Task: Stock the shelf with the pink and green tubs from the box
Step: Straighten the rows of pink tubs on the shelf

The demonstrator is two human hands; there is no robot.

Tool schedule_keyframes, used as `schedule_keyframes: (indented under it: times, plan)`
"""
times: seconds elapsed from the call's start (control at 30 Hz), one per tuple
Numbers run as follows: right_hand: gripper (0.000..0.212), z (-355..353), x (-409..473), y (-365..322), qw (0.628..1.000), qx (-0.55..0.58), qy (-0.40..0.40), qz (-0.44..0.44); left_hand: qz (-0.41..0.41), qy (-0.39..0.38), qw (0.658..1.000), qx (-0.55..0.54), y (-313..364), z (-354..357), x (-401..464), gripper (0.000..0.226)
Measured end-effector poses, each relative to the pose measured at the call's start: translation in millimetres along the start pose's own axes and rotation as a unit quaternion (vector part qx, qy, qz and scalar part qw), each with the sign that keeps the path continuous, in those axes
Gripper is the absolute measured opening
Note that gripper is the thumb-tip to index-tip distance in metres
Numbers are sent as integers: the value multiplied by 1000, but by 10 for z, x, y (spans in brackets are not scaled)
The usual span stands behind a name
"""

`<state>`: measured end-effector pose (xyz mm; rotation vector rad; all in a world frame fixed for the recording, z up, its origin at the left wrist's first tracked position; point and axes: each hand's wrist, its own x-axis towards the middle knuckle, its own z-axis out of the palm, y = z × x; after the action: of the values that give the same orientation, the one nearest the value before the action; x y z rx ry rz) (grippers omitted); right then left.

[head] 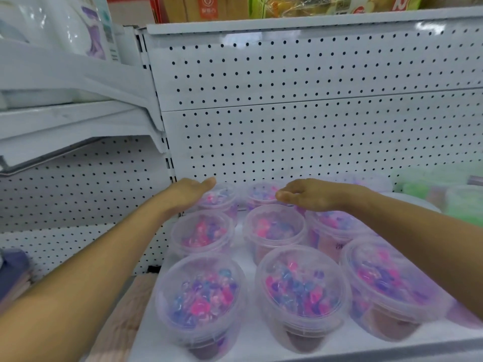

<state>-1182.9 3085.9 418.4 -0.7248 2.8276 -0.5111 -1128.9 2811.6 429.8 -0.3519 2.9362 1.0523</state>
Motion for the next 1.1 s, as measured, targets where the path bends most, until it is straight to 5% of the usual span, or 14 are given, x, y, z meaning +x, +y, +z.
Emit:
schedule_keyframes:
  times: [0.13,0.23,0.4,0.6,0.7,0.87,1.1]
  plan:
    - [54,-76,-204,-17,999,18,44,-3,98,41,993,46,-75,5,-217,61]
    - [36,-229,-488,-67,998,-10,66,-8,178,10,981,82,-1,118,-485,58]
    - [36,-249,-801,-57,990,-125,-4,67,185,-25,969,164,135,341,-630,60]
    - [38,-88,-828,23,991,-97,37,78,202,-6,962,184,289,484,-629,42]
    - [39,-44,-869,22,992,-96,38,68,183,-10,967,176,215,373,-649,56]
    - [38,135,-888,-118,997,-17,70,-40,117,93,975,162,-180,4,-822,67]
    - [39,277,-840,-240,996,-33,52,-60,45,21,996,69,-501,49,-868,70]
